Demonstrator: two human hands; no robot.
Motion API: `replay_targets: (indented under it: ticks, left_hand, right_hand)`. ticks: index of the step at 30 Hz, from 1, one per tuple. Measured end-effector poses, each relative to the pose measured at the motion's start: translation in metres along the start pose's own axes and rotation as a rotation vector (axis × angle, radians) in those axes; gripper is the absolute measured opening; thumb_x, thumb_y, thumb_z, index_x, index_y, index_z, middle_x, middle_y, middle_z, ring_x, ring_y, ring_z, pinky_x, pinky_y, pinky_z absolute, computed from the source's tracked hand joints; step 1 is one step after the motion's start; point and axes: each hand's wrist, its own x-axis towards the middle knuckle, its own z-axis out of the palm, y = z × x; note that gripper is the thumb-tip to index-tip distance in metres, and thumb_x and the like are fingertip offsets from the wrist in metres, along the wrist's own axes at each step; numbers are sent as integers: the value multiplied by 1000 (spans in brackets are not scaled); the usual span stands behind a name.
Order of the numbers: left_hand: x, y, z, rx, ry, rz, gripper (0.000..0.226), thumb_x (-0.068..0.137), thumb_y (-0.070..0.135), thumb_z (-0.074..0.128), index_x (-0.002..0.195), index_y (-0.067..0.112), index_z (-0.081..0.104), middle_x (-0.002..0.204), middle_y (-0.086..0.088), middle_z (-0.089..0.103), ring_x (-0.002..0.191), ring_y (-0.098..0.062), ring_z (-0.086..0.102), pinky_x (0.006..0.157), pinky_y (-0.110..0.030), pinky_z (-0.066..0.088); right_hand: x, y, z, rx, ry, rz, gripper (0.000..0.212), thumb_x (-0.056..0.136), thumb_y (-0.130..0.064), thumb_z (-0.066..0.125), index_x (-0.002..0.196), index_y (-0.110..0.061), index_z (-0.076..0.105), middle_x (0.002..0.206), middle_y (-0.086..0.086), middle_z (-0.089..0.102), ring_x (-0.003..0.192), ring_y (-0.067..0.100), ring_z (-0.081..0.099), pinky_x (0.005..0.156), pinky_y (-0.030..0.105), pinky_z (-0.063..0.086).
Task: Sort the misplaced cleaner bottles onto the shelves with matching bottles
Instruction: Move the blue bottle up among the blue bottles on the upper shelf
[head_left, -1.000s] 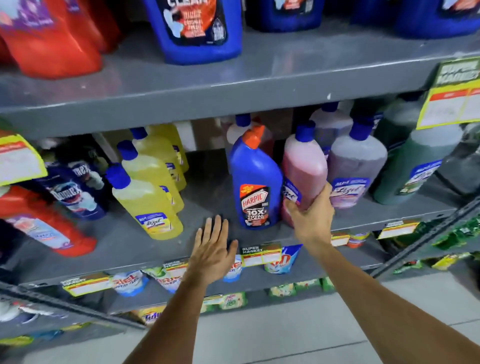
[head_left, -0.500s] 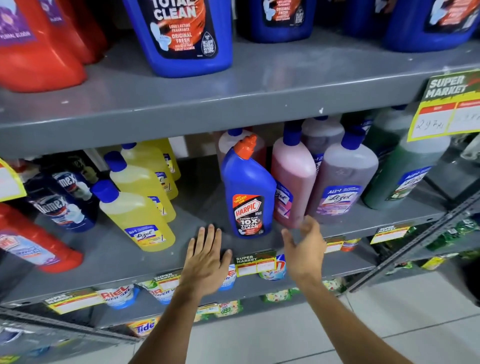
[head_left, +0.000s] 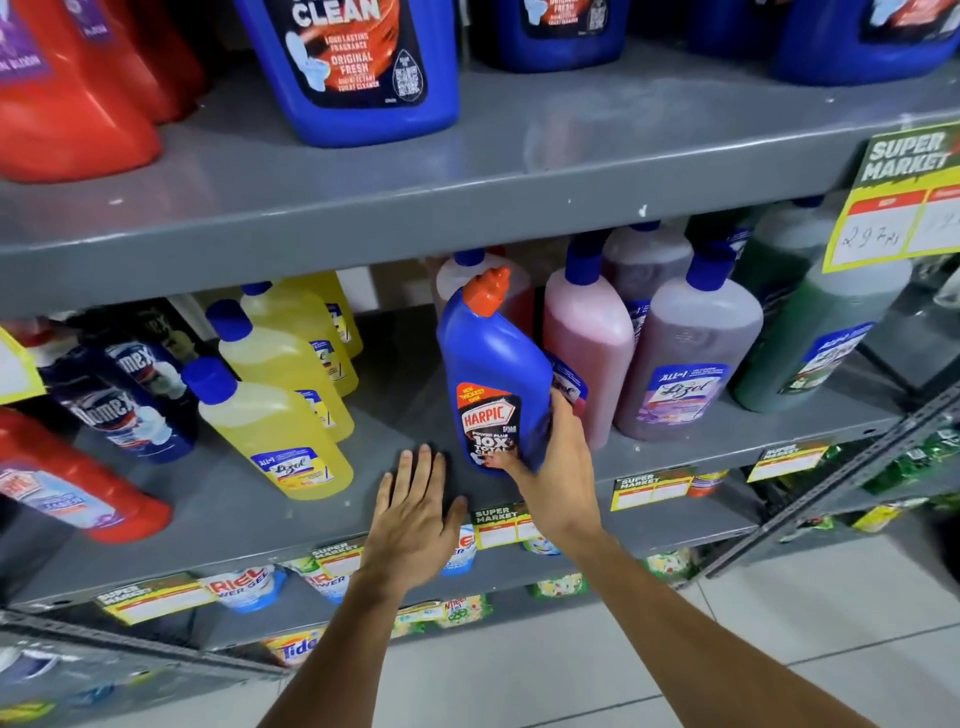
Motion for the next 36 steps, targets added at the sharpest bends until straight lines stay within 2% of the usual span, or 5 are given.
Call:
replay_targets:
  ticks: [3, 13, 19, 30, 36]
  left_hand:
    - [-1, 2, -1, 4, 4, 0, 68, 99, 53, 18, 156, 18, 2, 166, -1, -5, 151, -20, -10, 119, -39, -7]
    - [0, 4, -5, -12, 26, -15, 67, 100, 52, 19, 155, 19, 5, 166, -1, -3, 151, -19, -9, 119, -39, -6]
    - [-2, 5, -4, -29, 30, -16, 67, 101, 50, 23, 156, 16, 6, 166, -4, 0, 152, -23, -5, 120, -43, -3]
    - [-56, 75, -104, -11, 449, 183, 66, 100, 39, 25, 155, 11, 4, 165, -5, -1, 151, -18, -7, 123, -42, 2]
    - [-74, 122, -200, 30, 627, 341, 66, 100, 32, 35, 156, 13, 5, 165, -4, 4, 152, -18, -1, 123, -38, 4]
  right_hand:
    - [-4, 2, 1, -24, -39, -36, 91, 73, -29, 89, 145, -31, 33, 140, -3, 47, 126, 7, 44, 101, 29, 44]
    - [10, -1, -1, 50, -125, -66, 78, 70, -22, 86, 129, -39, 38, 111, -17, 64, 105, 14, 63, 91, 42, 56]
    - [-22, 6, -26, 86, -48, -120, 79, 69, -18, 89, 120, -49, 37, 97, -36, 62, 89, -10, 62, 65, 1, 43]
    - [-70, -54, -118, 62, 19, -255, 86, 71, -25, 90, 124, -62, 33, 103, -28, 66, 93, -5, 64, 69, 6, 46]
    - [-75, -137, -167, 73, 143, -354, 74, 67, -48, 88, 119, -55, 37, 98, -20, 66, 87, 2, 64, 75, 31, 53]
